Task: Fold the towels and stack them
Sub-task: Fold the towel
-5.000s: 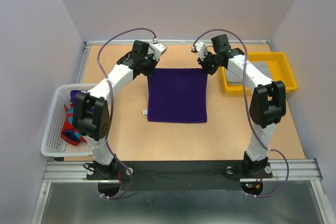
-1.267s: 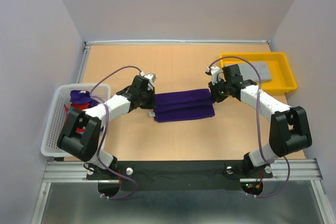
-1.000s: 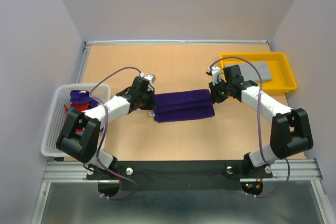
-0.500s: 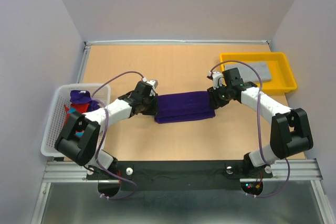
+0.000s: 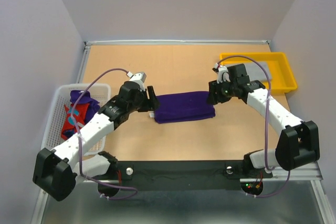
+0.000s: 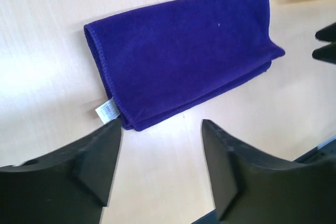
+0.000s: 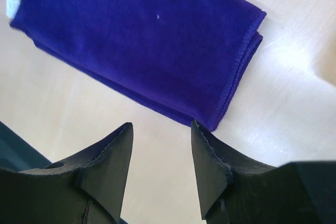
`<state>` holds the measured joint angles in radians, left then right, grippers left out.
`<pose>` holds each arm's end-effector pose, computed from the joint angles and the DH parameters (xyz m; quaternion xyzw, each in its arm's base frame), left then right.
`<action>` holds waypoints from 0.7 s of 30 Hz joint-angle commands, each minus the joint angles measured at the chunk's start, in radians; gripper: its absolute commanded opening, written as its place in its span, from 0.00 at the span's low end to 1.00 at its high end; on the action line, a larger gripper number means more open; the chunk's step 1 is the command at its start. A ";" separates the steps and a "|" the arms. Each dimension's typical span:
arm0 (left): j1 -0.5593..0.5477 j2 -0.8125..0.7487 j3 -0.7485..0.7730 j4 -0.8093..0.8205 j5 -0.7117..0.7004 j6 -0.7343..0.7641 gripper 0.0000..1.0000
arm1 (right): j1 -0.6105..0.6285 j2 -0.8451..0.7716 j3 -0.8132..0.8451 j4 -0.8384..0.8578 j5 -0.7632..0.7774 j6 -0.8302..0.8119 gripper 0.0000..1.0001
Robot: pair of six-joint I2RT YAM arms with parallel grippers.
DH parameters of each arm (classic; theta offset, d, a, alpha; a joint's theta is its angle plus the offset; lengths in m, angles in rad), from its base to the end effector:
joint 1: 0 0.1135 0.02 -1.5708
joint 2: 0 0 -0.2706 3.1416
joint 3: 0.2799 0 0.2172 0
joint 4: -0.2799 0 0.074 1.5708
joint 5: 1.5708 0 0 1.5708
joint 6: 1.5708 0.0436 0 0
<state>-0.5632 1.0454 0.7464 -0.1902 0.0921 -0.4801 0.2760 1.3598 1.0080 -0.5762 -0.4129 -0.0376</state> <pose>0.1713 -0.1129 0.2883 0.0593 0.8547 -0.2905 0.4262 0.2341 0.0845 0.2713 -0.2090 0.9071 0.2299 0.2839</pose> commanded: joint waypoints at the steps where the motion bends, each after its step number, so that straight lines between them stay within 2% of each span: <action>1: -0.012 0.057 -0.013 0.096 -0.015 -0.103 0.67 | 0.005 -0.014 -0.011 0.172 -0.018 0.186 0.54; 6: -0.056 0.195 0.082 0.169 -0.043 -0.112 0.63 | 0.011 0.039 -0.052 0.308 -0.009 0.336 0.54; 11: -0.096 0.364 0.131 0.186 -0.083 -0.130 0.56 | 0.015 0.094 -0.127 0.415 0.051 0.395 0.53; 12: -0.107 0.381 0.120 0.217 -0.084 -0.146 0.51 | 0.015 0.107 -0.170 0.427 0.054 0.410 0.52; 14: -0.116 0.421 0.085 0.236 -0.118 -0.163 0.47 | 0.017 0.117 -0.212 0.464 0.048 0.416 0.51; 15: -0.125 0.432 0.070 0.251 -0.114 -0.182 0.42 | 0.017 0.120 -0.235 0.475 0.045 0.430 0.47; 17: -0.138 0.444 0.029 0.273 -0.106 -0.204 0.37 | 0.017 0.114 -0.308 0.509 0.030 0.439 0.43; 18: -0.145 0.441 -0.020 0.293 -0.101 -0.219 0.36 | 0.017 0.104 -0.333 0.518 0.029 0.456 0.41; 19: -0.156 0.436 -0.048 0.301 -0.098 -0.247 0.29 | 0.017 0.078 -0.362 0.524 0.043 0.467 0.40; 21: -0.162 0.403 -0.137 0.328 -0.097 -0.275 0.28 | 0.017 0.041 -0.443 0.544 0.057 0.495 0.40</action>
<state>-0.7071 1.4944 0.7166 0.0864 0.0105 -0.6811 0.2832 1.4647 0.6441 -0.1078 -0.3851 0.4000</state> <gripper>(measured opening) 0.289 0.403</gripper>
